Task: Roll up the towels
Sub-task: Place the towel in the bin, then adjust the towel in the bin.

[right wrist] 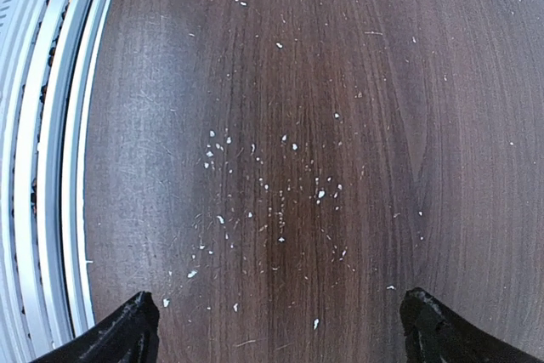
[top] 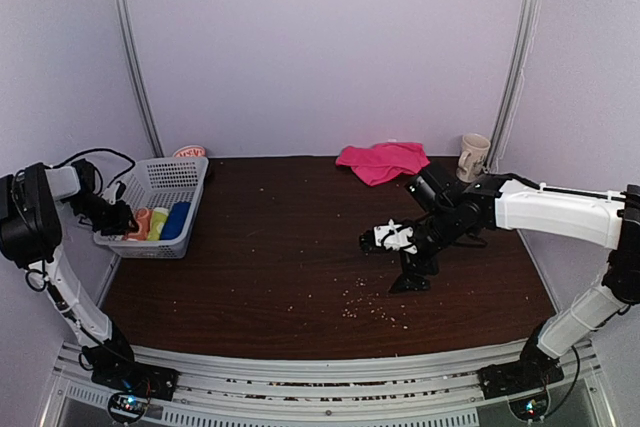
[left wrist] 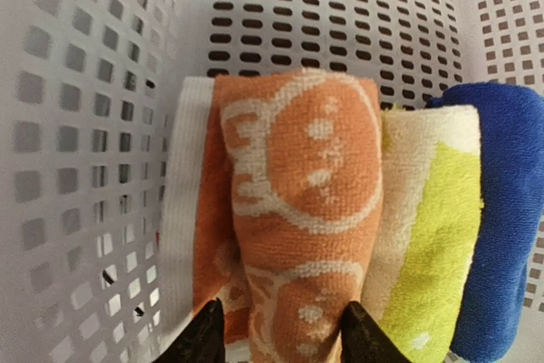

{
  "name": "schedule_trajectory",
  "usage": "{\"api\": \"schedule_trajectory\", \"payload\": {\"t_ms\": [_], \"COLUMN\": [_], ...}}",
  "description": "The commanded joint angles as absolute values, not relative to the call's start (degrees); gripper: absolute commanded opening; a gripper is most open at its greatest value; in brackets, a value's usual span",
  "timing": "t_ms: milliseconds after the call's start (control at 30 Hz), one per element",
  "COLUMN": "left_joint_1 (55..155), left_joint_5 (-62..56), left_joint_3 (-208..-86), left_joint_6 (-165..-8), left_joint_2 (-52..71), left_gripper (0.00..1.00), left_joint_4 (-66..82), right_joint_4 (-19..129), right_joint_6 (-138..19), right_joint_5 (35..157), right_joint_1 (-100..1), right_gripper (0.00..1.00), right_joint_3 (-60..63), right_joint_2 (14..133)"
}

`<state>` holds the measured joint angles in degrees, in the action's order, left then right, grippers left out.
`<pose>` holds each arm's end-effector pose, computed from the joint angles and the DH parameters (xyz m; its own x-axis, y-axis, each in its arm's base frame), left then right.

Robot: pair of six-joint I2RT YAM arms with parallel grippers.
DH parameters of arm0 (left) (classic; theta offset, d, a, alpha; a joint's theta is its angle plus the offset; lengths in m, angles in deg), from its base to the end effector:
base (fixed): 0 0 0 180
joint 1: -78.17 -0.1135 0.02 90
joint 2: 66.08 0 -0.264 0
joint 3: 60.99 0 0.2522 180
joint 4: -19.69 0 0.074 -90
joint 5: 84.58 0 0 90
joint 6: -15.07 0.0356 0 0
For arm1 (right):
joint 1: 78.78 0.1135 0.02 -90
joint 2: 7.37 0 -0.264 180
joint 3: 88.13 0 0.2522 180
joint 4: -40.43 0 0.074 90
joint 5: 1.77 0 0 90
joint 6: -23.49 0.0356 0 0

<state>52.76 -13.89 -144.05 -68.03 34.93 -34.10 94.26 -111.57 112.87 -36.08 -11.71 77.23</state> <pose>0.3158 0.1370 0.1927 -0.8890 -0.2968 -0.3488 -0.2061 0.9394 -0.2741 0.2065 0.2108 0.2465 0.0797 -0.8019 -0.5921 -0.9963 -0.0458 -0.0722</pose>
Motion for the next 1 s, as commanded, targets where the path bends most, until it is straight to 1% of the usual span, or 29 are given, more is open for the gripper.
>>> {"api": "schedule_trajectory", "payload": {"t_ms": [0,200,300,400,467,600,700,967], "left_joint_1": [52.42,55.02,57.66,59.05,59.36,59.99,60.15,60.15], "left_joint_5": [-12.19,-13.25,-14.08,-14.88,-15.48,-13.45,-11.76,-7.53], "left_joint_3": [-147.24,-145.74,-144.23,-143.27,-142.68,-141.96,-141.27,-140.33], "left_joint_6": [-69.55,-68.78,-68.5,-69.04,-69.49,-70.08,-70.17,-70.4], "left_joint_2": [30.05,25.64,25.18,26.38,27.66,30.51,31.8,32.42], "left_gripper": [0.47,0.48,0.44,0.35,0.33,0.33,0.35,0.37], "left_joint_4": [-33.42,-33.36,-32.82,-31.69,-30.68,-29.44,-28.33,-26.5], "right_joint_4": [94.63,94.46,94.41,94.28,94.06,93.84,93.65,93.67], "right_joint_6": [-111.95,-111.95,-111.95,-111.73,-111.62,-111.36,-111.34,-111.34], "right_joint_5": [112.78,112.41,112.09,111.66,111.45,110.93,110.74,110.73], "right_joint_1": [-35.31,-35.0,-34.69,-34.41,-34.2,-34.19,-34.19,-34.11], "right_gripper": [1.0,1.0,1.0,1.0,1.0,1.0,1.0,1.0], "right_joint_3": [-10.21,-10.32,-10.26,-10.3,-10.43,-10.55,-10.61,-10.55], "right_joint_2": [76.17,76.51,76.82,76.84,76.83,76.75,76.84,77.18]}}
